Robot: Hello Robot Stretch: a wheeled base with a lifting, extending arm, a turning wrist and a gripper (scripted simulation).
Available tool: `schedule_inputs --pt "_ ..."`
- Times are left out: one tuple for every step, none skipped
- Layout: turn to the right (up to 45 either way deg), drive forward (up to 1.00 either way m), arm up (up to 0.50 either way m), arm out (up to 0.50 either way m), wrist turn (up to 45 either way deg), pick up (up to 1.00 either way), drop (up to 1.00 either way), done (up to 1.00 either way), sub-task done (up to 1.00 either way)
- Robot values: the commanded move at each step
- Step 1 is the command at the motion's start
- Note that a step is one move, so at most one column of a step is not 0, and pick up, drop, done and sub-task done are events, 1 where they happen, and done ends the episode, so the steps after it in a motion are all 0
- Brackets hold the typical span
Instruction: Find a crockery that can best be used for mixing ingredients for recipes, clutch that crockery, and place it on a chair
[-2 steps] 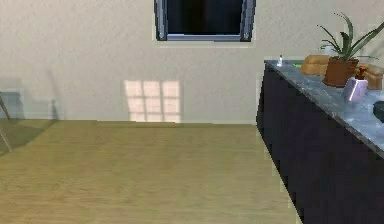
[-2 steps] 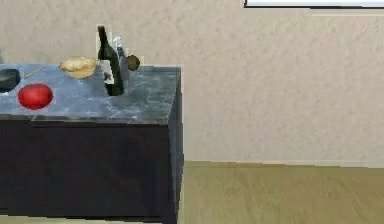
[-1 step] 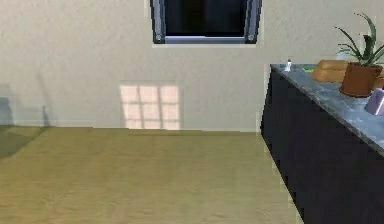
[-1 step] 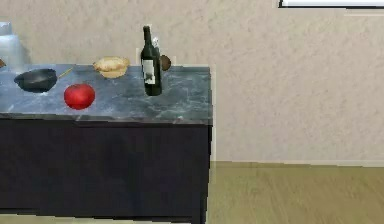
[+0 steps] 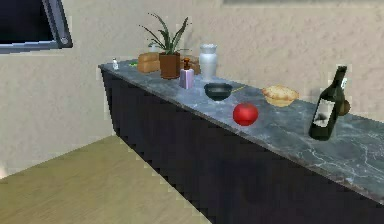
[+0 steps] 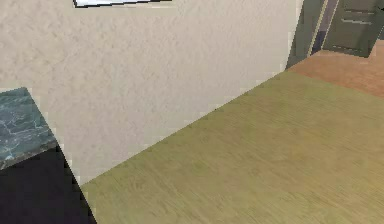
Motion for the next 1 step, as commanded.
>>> schedule_inputs --pt "6.0 0.0 0.0 0.0 0.0 0.0 0.0 0.0 0.0"
